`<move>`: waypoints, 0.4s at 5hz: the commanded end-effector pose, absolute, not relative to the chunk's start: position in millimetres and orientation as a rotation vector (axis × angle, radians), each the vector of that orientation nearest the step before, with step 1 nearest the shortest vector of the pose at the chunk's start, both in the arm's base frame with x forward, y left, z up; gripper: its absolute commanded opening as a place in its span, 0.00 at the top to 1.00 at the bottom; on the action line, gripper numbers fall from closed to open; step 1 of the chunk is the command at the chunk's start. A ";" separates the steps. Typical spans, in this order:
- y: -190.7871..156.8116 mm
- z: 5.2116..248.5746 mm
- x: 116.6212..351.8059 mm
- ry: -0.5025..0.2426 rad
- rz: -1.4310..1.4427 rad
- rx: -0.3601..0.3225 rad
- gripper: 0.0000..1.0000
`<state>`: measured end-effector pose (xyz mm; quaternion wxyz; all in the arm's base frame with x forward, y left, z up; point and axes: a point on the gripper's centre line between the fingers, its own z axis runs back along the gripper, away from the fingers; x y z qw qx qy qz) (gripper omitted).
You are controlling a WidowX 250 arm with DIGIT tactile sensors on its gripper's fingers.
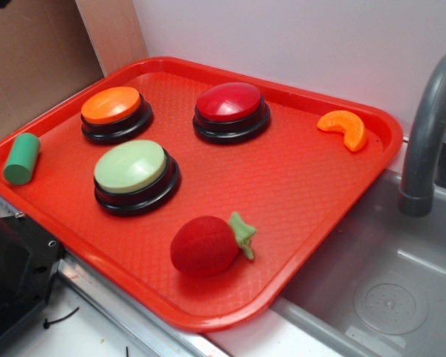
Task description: Push the orange button.
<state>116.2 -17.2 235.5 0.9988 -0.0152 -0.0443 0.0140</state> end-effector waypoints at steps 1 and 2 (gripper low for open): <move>-17.2 235.5 116.2 -0.089 0.028 -0.030 0.00; 32.8 211.8 160.9 -0.041 0.234 -0.001 0.00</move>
